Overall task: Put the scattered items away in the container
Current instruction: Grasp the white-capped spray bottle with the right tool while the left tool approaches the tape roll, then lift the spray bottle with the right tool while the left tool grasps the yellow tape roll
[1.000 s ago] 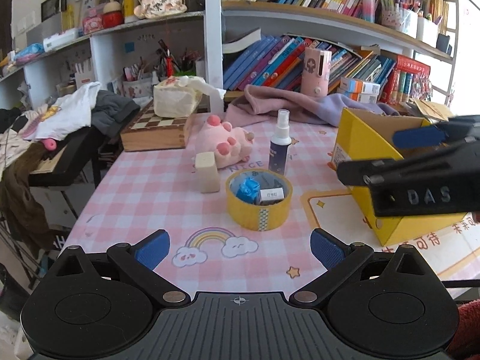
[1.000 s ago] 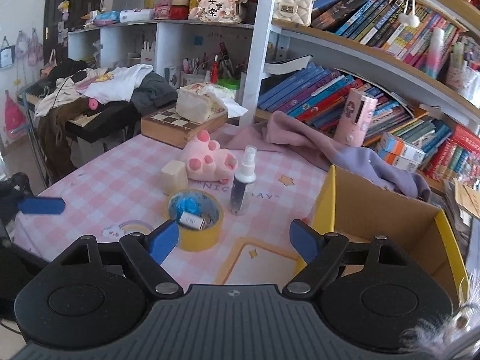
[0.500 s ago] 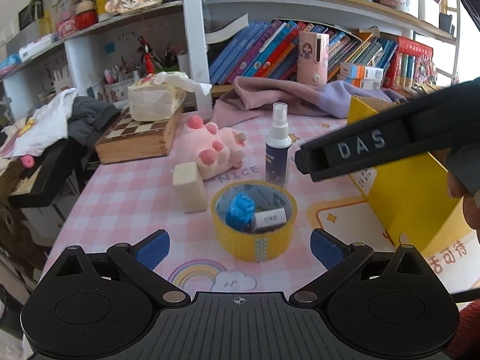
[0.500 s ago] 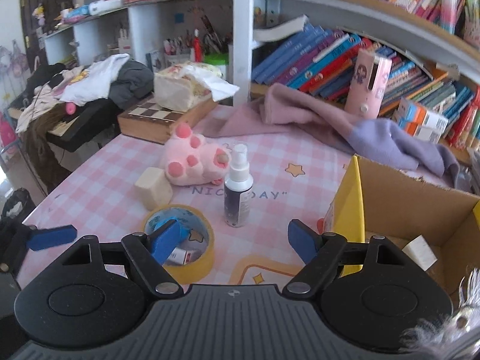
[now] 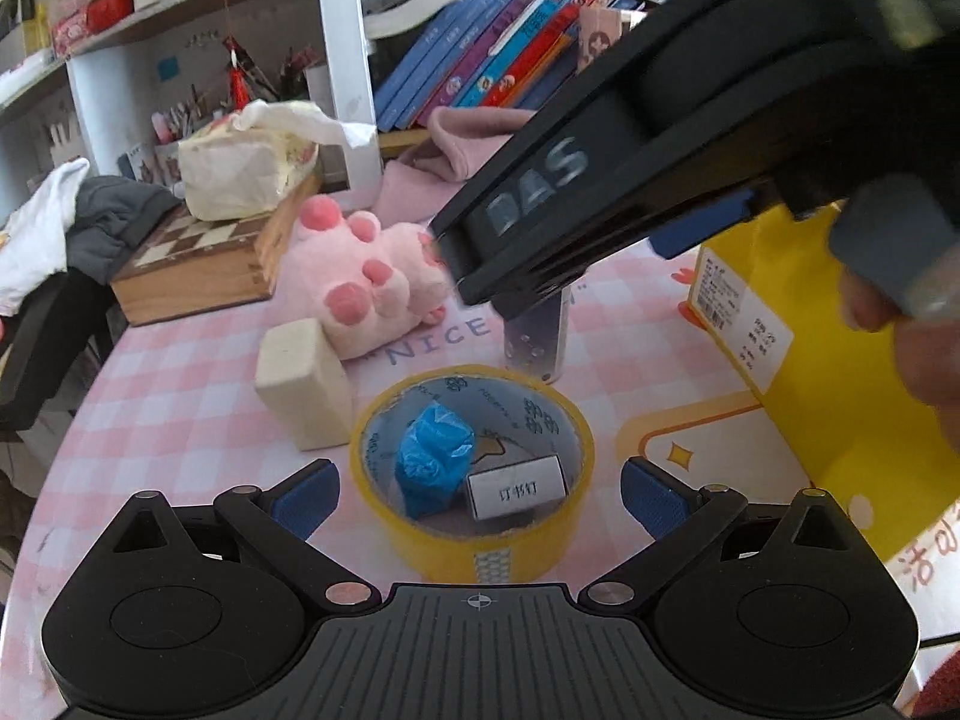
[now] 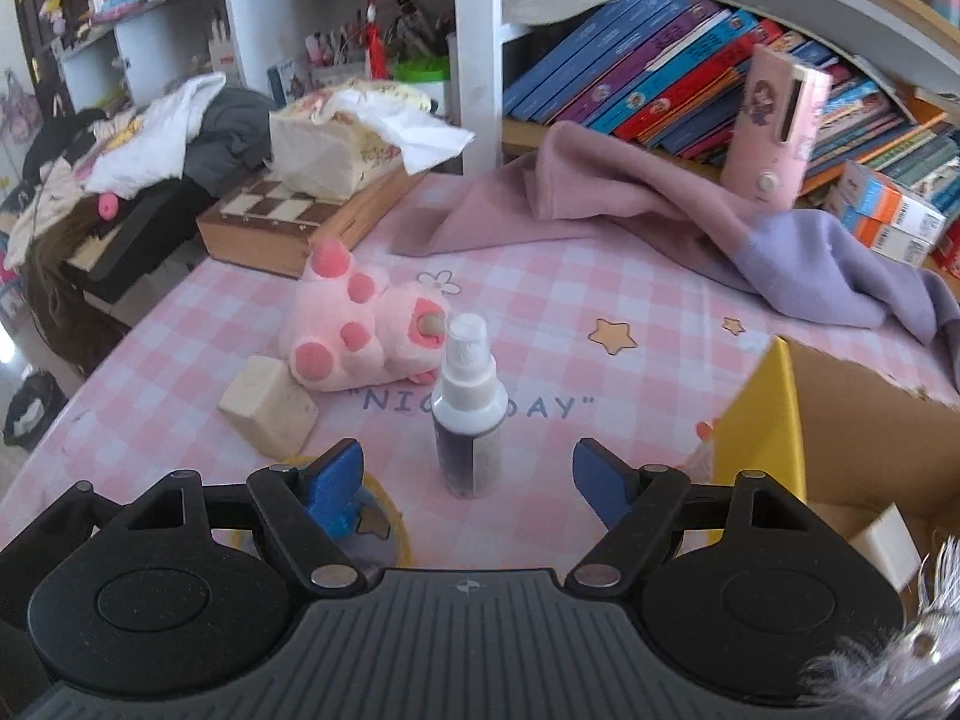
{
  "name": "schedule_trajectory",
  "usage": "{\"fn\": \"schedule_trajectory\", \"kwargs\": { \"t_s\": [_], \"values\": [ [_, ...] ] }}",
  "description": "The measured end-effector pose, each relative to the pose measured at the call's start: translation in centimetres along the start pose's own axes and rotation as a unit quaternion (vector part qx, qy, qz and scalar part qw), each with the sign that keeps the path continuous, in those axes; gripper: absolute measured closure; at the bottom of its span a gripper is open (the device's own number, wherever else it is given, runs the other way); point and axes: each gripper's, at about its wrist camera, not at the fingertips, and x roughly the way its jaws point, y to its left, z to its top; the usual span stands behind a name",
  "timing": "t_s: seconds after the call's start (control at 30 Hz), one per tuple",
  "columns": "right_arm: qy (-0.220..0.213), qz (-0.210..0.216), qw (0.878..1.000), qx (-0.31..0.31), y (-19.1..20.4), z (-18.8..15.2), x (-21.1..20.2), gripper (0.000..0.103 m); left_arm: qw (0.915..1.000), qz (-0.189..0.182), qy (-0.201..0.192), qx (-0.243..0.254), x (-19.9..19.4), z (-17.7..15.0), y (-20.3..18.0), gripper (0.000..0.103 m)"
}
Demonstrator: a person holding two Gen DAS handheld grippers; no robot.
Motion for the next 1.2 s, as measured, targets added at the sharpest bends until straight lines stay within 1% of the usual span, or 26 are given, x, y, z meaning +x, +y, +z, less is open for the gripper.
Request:
{"fn": "schedule_trajectory", "kwargs": {
  "t_s": [0.07, 0.13, 0.23, 0.33, 0.4, 0.47, 0.53, 0.63, 0.7, 0.73, 0.77, 0.8, 0.87, 0.93, 1.07, 1.2],
  "values": [
    [0.024, -0.007, 1.0, -0.012, 0.0, 0.6, 1.6, 0.027, 1.0, 0.0, 0.007, -0.005, 0.6, 0.3, 0.1, 0.002],
    [0.039, -0.003, 0.999, -0.014, -0.1, 1.1, 2.9, 0.029, 0.9999, 0.0, 0.01, -0.008, 1.0, 0.4, 0.1, 0.002],
    [0.042, -0.009, 0.998, -0.038, 0.1, 1.8, 4.2, 0.033, 0.9999, 0.0, 0.014, -0.007, 1.6, 0.5, 0.1, 0.002],
    [0.051, -0.014, 0.997, -0.048, 0.1, 1.9, 5.1, 0.034, 0.9998, 0.001, 0.019, -0.004, 2.1, 0.6, 0.1, 0.002],
    [0.056, -0.011, 0.997, -0.049, 0.1, 1.9, 5.5, 0.039, 0.9997, 0.001, 0.022, -0.006, 2.4, 0.7, 0.2, 0.002],
    [0.059, -0.01, 0.997, -0.053, 0.1, 1.9, 5.8, 0.048, 0.9997, 0.002, 0.024, -0.008, 2.7, 0.7, 0.4, 0.002],
    [0.06, -0.011, 0.997, -0.054, 0.0, 1.9, 6.1, 0.053, 0.9996, 0.003, 0.024, -0.01, 2.9, 0.8, 0.5, 0.002],
    [0.057, -0.008, 0.997, -0.051, -0.2, 1.9, 6.2, 0.058, 0.9996, 0.007, 0.024, -0.013, 3.3, 0.9, 0.5, 0.002],
    [0.054, -0.009, 0.997, -0.052, -0.2, 1.9, 6.1, 0.064, 0.9994, 0.009, 0.028, -0.018, 3.6, 1.0, 0.7, 0.003],
    [0.052, -0.009, 0.997, -0.05, -0.3, 1.9, 6.1, 0.07, 0.9993, 0.008, 0.03, -0.022, 3.7, 1.0, 0.7, 0.003],
    [0.052, -0.008, 0.997, -0.048, -0.4, 1.9, 6.1, 0.07, 0.9992, 0.006, 0.03, -0.025, 3.8, 0.9, 0.8, 0.006],
    [0.052, -0.007, 0.998, -0.043, -0.5, 1.9, 6.1, 0.071, 0.9993, 0.002, 0.028, -0.027, 3.7, 0.9, 0.9, 0.012],
    [0.049, -0.002, 0.998, -0.034, -0.8, 1.8, 5.8, 0.072, 0.9993, -0.003, 0.028, -0.026, 3.6, 0.8, 0.9, 0.012],
    [0.044, -0.001, 0.999, -0.026, -1.0, 1.8, 5.3, 0.072, 0.9994, -0.007, 0.019, -0.03, 3.0, 0.8, 1.0, 0.012],
    [0.015, 0.003, 1.0, -0.021, -1.2, 1.7, 3.2, 0.072, 0.9987, -0.016, -0.014, -0.046, 1.1, 1.2, 1.5, 0.012],
    [-0.013, 0.003, 1.0, -0.015, -1.4, 1.6, 0.7, 0.072, 0.9989, -0.017, -0.028, -0.033, -0.7, 1.1, 1.3, 0.012]
  ]
}}
